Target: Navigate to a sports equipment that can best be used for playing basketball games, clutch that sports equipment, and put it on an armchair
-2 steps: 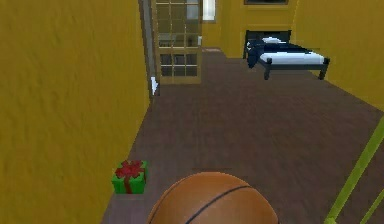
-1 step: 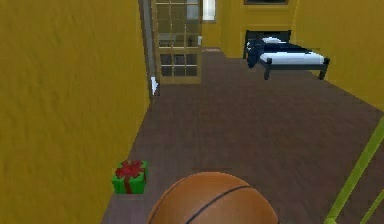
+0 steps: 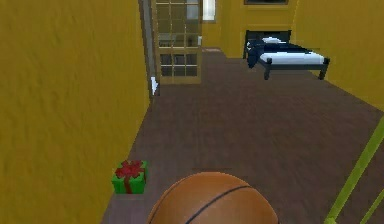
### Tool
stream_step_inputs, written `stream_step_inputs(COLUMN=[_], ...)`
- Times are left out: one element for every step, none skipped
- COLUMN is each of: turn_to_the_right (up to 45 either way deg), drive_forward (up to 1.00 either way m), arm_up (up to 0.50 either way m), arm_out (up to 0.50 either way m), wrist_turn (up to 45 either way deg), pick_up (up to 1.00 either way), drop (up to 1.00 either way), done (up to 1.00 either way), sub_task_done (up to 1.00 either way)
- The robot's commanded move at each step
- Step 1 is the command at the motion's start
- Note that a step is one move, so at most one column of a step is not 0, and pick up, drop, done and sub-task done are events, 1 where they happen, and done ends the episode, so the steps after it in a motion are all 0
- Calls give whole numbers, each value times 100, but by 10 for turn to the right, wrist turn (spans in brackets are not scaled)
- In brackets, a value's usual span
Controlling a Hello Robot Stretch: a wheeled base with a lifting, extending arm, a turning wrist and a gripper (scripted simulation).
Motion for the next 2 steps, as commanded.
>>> stream_step_inputs(turn_to_the_right=[450,450], drive_forward=[0,0], arm_up=[0,0], arm_out=[0,0], wrist_turn=[0,0], pick_up=[0,0], drop=[0,0], done=[0,0], sub_task_done=[0,0])
